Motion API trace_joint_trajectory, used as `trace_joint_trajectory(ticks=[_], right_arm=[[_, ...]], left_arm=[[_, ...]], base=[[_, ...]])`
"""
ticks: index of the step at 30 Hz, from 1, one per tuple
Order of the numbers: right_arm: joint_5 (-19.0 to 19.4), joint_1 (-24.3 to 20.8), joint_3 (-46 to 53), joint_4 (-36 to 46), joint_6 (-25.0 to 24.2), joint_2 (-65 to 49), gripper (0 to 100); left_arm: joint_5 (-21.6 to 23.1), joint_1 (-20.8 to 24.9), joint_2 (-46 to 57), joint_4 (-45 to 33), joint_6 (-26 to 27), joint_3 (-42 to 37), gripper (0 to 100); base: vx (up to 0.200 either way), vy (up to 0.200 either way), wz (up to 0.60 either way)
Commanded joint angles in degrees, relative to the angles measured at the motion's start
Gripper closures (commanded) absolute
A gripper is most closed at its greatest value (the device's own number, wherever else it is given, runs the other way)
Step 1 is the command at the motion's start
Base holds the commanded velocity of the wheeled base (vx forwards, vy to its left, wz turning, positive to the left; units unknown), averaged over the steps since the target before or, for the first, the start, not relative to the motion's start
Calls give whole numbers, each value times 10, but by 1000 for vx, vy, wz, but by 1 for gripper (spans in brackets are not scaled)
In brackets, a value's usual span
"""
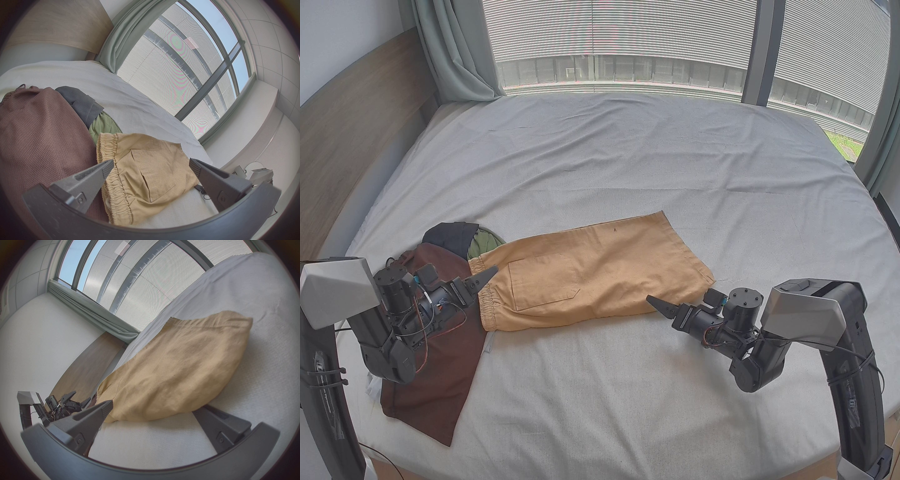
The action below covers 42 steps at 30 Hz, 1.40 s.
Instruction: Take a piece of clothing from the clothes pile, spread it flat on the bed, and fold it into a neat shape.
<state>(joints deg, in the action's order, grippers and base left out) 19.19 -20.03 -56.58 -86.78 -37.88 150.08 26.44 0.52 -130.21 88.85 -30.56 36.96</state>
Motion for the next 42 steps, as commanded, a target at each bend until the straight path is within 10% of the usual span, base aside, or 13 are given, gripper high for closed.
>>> trace_joint_trajectory(ticks=[1,20,21,42], right_arm=[[0,-9,-28,0,-16,27,0],[-52,-26,-92,1,-47,50,0],[-53,-26,-93,1,-47,50,100],[-57,-22,-57,-5,-46,42,100]], left_arm=[[0,0,0,0,0,0,0],[0,-1,0,0,0,0,0],[0,-1,0,0,0,0,0],[5,1,1,0,-4,-2,0]], base=[[0,0,0],[0,0,0],[0,0,0],[0,0,0]])
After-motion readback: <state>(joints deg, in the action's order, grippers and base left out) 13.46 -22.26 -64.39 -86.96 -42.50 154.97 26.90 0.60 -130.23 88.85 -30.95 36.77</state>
